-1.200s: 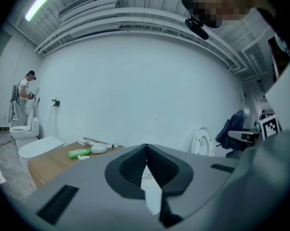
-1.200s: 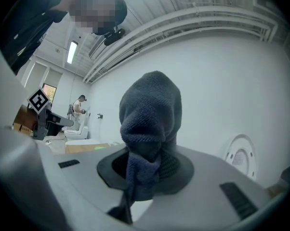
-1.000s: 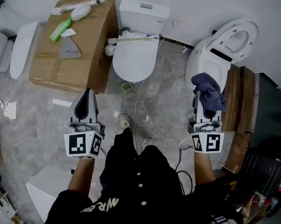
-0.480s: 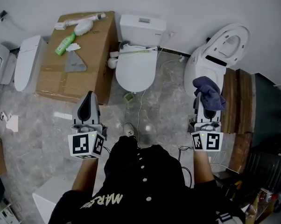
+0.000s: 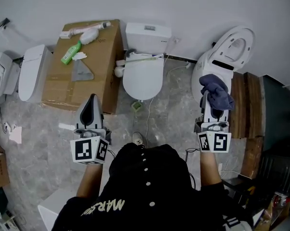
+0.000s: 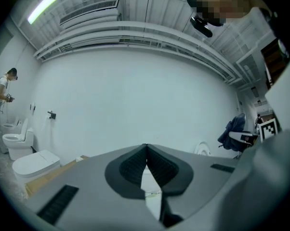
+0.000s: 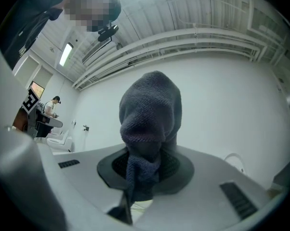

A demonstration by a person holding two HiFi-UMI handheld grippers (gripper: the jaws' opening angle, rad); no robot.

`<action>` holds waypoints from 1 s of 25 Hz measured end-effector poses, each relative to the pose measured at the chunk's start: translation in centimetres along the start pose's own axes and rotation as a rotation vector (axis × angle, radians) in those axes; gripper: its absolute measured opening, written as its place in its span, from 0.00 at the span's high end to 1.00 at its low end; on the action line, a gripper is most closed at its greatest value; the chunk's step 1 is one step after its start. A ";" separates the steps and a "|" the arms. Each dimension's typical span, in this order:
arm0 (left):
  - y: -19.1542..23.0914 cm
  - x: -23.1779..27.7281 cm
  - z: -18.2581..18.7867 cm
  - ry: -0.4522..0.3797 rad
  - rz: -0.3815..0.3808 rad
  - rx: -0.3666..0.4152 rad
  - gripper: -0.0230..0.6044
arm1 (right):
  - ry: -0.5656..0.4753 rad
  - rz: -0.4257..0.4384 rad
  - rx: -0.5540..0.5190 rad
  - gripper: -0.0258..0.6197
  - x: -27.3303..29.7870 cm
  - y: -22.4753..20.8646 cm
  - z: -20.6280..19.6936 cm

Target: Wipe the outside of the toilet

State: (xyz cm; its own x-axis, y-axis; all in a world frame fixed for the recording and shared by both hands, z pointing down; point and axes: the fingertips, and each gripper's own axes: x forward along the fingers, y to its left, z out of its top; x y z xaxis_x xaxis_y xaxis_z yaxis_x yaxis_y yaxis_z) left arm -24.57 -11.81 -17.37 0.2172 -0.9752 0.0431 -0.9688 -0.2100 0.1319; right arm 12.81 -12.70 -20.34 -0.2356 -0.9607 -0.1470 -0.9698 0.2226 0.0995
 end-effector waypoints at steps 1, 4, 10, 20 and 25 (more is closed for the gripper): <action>0.1 -0.1 0.0 0.001 0.000 -0.001 0.95 | -0.001 -0.001 0.001 0.86 0.0 0.1 0.1; 0.4 -0.7 0.0 0.009 0.002 -0.005 0.95 | 0.003 -0.001 0.002 0.86 -0.2 0.4 0.2; -0.5 -1.0 0.2 -0.008 -0.024 0.005 0.95 | 0.023 0.040 -0.011 0.86 -0.4 1.0 0.2; -0.9 -1.3 -0.1 -0.016 0.073 0.033 0.95 | 0.011 0.093 -0.027 0.86 0.2 -0.4 0.5; -2.2 -1.7 2.0 -0.066 0.100 0.049 0.95 | -0.008 0.093 0.039 0.86 0.8 -2.5 0.7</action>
State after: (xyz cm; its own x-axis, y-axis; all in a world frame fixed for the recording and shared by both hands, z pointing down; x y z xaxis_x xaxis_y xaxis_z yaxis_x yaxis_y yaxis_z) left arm -23.00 -9.87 -19.73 0.1120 -0.9936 -0.0123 -0.9903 -0.1126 0.0814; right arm 14.95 -13.88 -21.38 -0.3252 -0.9342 -0.1469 -0.9453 0.3173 0.0751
